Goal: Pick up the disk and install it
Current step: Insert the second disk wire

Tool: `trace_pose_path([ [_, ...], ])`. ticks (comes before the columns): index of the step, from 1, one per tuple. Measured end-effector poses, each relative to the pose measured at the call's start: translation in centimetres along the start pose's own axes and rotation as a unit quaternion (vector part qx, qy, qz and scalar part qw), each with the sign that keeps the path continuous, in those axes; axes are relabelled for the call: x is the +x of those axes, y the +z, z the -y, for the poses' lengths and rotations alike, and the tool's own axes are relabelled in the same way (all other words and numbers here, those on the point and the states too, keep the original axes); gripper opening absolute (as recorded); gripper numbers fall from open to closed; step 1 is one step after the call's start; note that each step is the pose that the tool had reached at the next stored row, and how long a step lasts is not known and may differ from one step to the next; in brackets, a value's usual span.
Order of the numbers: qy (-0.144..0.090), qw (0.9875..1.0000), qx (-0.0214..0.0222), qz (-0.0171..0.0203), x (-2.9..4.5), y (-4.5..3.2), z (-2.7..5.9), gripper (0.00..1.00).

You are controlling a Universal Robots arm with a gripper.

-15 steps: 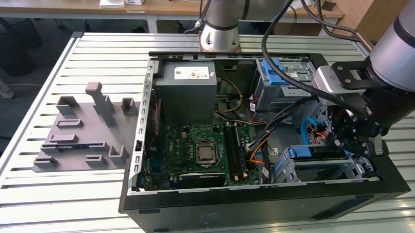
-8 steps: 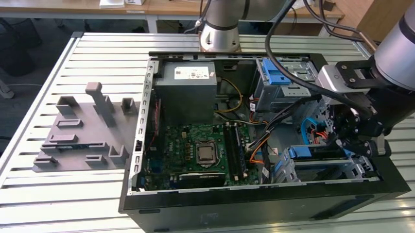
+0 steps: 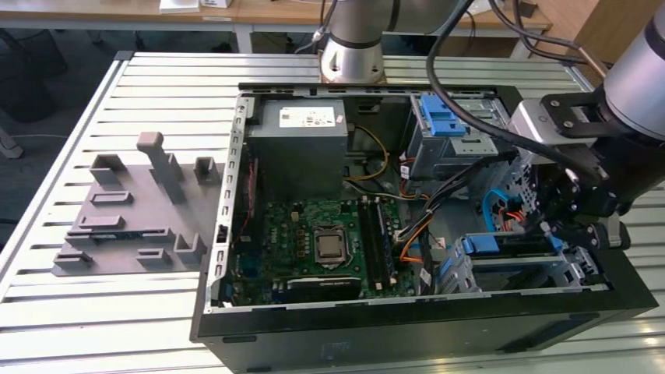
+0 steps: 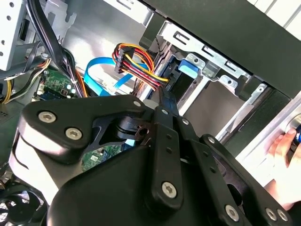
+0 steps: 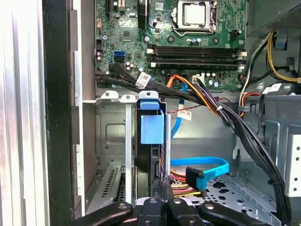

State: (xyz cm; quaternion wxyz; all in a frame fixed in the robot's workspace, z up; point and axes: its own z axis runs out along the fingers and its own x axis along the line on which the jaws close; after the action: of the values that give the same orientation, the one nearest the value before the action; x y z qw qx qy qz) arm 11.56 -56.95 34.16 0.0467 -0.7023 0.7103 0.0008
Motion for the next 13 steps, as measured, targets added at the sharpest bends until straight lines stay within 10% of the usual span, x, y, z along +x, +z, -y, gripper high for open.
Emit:
trace_pose_path([
  [7,0.000,1.0000,-0.0032,-0.0001,-0.04,-0.39,0.12,0.11],
  [13,0.001,0.9999,-0.0150,-0.0002,-0.07,-0.89,0.20,0.11],
])
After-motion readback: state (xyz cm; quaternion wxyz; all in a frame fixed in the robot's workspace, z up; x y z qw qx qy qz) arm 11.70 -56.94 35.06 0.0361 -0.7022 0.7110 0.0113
